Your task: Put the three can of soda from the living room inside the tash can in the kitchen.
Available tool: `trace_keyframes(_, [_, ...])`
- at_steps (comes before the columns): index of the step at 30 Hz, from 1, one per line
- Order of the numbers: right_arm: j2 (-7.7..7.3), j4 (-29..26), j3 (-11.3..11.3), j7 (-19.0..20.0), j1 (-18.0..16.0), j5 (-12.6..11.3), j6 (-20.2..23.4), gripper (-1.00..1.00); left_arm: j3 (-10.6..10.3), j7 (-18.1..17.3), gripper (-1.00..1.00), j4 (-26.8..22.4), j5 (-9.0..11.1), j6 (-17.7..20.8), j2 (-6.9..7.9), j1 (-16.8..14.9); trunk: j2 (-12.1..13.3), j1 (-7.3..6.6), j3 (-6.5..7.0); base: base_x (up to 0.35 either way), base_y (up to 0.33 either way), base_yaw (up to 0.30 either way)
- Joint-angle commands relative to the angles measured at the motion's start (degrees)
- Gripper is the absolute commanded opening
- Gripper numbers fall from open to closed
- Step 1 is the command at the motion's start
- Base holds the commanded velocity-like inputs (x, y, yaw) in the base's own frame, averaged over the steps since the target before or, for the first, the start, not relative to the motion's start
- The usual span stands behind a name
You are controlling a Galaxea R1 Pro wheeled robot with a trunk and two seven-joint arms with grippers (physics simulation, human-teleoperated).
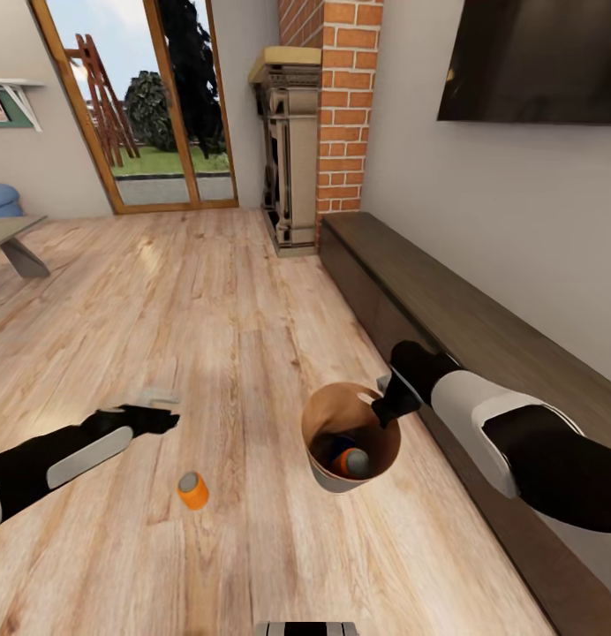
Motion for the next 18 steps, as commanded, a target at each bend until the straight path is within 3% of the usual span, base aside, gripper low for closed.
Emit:
trace_keyframes(1, [-0.02, -0.3, -0.8, 0.0, 0.2, -1.0, 0.2, -1.00, 0.0, 0.3, 1.00, -0.3, 1.0, -0.1, -0.07, 0.1, 0.0, -0.01, 0.01, 0.242, 0.000, 0.000])
trace_keyframes(2, [-0.10, -0.9, -0.8, 0.0, 0.7, -1.0, 0.2, -1.00, 0.0, 1.0, 1.00, -0.8, 2.7, -0.2, -0.19, 0.3, 0.0, -0.01, 0.01, 0.272, 0.000, 0.000])
trace_keyframes(6, [-0.27, -3.9, -0.9, -0.1, 2.3, -0.9, 0.2, -1.00, 0.0, 2.3, 1.00, -0.9, 5.3, -0.8, -1.15, 0.6, 0.0, -0.01, -0.02, 0.295, 0.000, 0.000])
trace_keyframes(13, [-0.36, -6.7, -1.4, -2.3, 3.9, -0.9, 0.2, -1.00, 0.1, 2.8, 1.00, 0.7, 6.4, -2.8, -2.42, 2.4, 0.0, -0.01, -0.45, 0.318, 0.000, 0.000])
trace_keyframes(18, [-0.51, -7.2, -3.3, -3.5, 4.2, -0.9, 0.2, -1.00, 0.2, 2.5, 1.00, 3.5, 6.6, -3.3, -2.62, 2.9, 0.0, -0.01, -0.86, 0.322, 0.000, 0.000])
